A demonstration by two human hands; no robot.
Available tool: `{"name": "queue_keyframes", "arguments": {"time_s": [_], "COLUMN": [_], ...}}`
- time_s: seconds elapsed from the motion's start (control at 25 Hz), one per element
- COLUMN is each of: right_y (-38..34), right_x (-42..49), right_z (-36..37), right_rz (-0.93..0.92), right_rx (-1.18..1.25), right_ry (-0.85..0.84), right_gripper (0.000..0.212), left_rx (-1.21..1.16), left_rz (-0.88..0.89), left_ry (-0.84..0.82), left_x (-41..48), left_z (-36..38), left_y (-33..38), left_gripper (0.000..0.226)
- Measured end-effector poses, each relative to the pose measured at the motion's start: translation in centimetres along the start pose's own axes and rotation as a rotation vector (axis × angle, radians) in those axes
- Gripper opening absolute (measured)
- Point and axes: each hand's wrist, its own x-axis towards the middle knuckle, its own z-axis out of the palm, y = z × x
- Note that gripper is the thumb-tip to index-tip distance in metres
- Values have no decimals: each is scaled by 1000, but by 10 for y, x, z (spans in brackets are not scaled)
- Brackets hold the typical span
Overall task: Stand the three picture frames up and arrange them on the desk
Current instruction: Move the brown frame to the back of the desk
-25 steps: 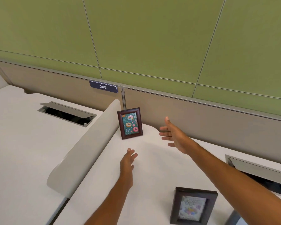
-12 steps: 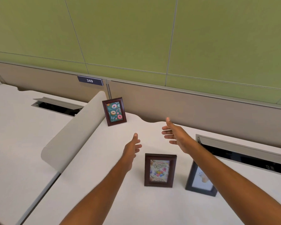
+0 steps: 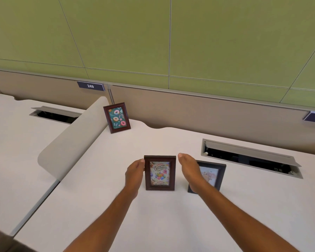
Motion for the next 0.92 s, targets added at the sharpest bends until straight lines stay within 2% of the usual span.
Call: {"name": "queue_keyframes", "arguments": {"time_s": [0.08,0.16,0.52,0.92], "right_y": [17,32,41,43], "right_x": [-11,-15,-12,1], "right_z": [1,5,24,31], "right_rz": [10,28,38,41], "right_rx": [-28,-54,-61,-68], "right_ry": [36,57,145,200], "right_gripper": [39,38,29,33], "left_rx": [76,108,124,81], "left_rz": [48,56,144,141], "left_ry": [90,135,116,111], "left_x": [-11,-16,7,21], "left_z": [0,-2,-6,0], "left_y": [-13,-20,-29,-41], "left_gripper": [20,30,23,22]}}
